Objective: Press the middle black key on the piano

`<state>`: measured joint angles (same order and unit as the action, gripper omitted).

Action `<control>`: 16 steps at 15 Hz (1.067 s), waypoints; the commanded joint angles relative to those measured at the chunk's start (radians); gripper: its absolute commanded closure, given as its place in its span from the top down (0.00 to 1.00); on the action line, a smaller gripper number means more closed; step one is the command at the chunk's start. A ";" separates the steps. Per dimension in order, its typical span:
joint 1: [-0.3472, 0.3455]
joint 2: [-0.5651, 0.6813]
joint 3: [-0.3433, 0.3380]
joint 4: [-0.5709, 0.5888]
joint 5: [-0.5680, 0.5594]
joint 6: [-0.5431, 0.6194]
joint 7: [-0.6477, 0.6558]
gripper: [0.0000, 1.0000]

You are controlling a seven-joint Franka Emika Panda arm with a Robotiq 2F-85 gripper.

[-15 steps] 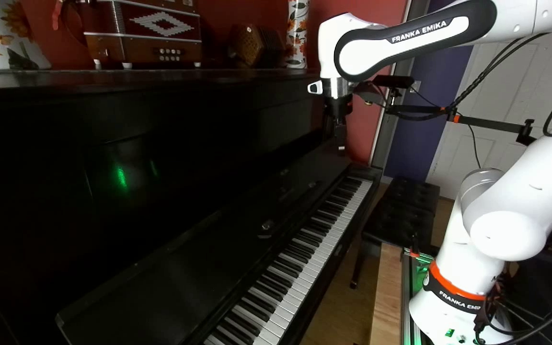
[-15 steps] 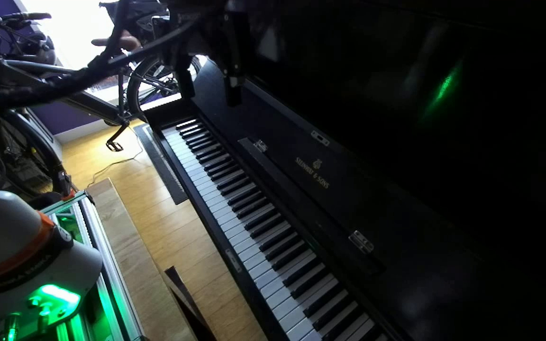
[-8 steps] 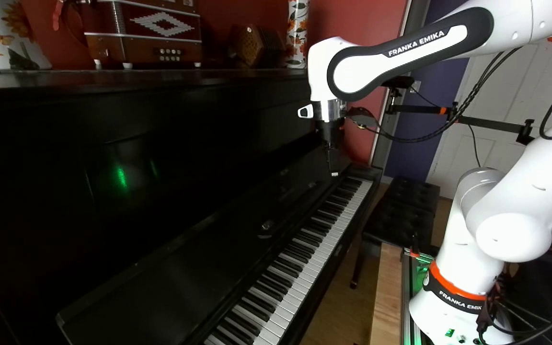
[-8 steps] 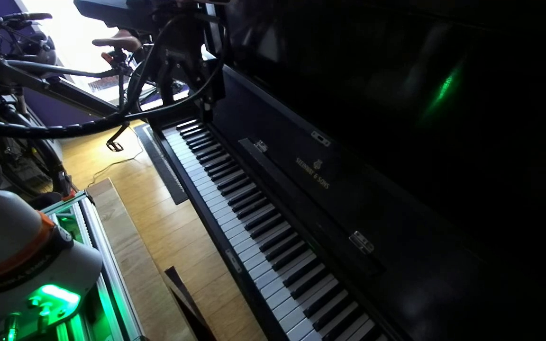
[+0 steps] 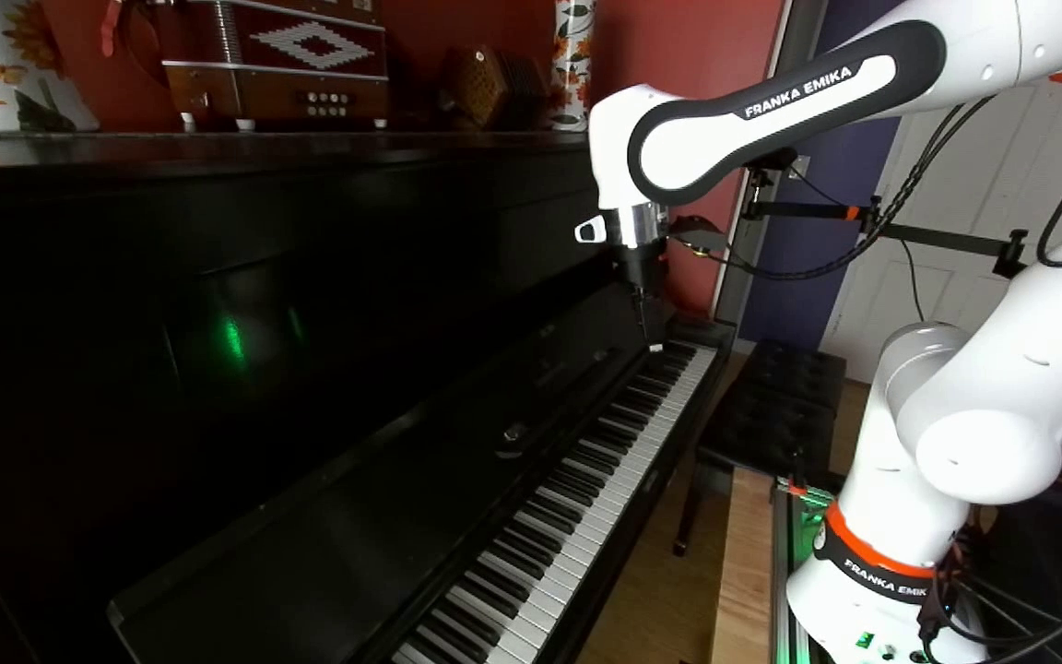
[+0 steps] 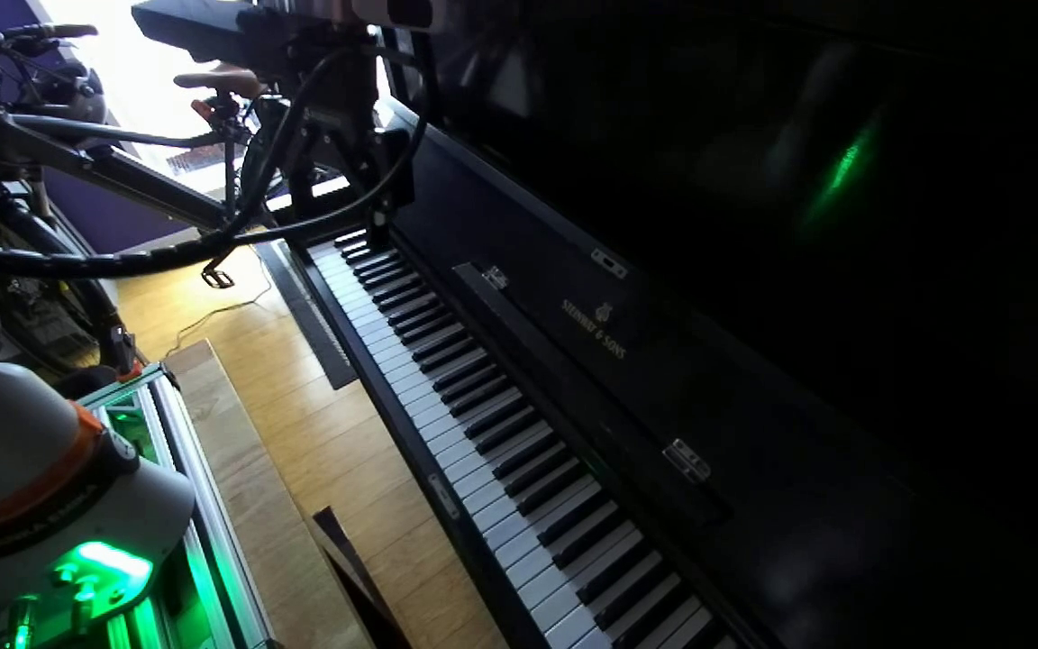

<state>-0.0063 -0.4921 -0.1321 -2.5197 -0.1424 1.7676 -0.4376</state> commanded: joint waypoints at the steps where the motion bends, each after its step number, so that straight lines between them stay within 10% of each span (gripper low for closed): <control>1: 0.021 0.024 0.030 -0.128 0.046 0.101 0.092 1.00; 5: 0.027 0.037 0.073 -0.285 0.091 0.420 0.253 1.00; 13: 0.021 0.059 0.081 -0.219 0.056 0.337 0.218 1.00; 16: 0.022 0.190 0.107 -0.226 0.069 0.529 0.314 1.00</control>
<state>0.0138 -0.4229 -0.0486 -2.7469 -0.0845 2.1449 -0.2043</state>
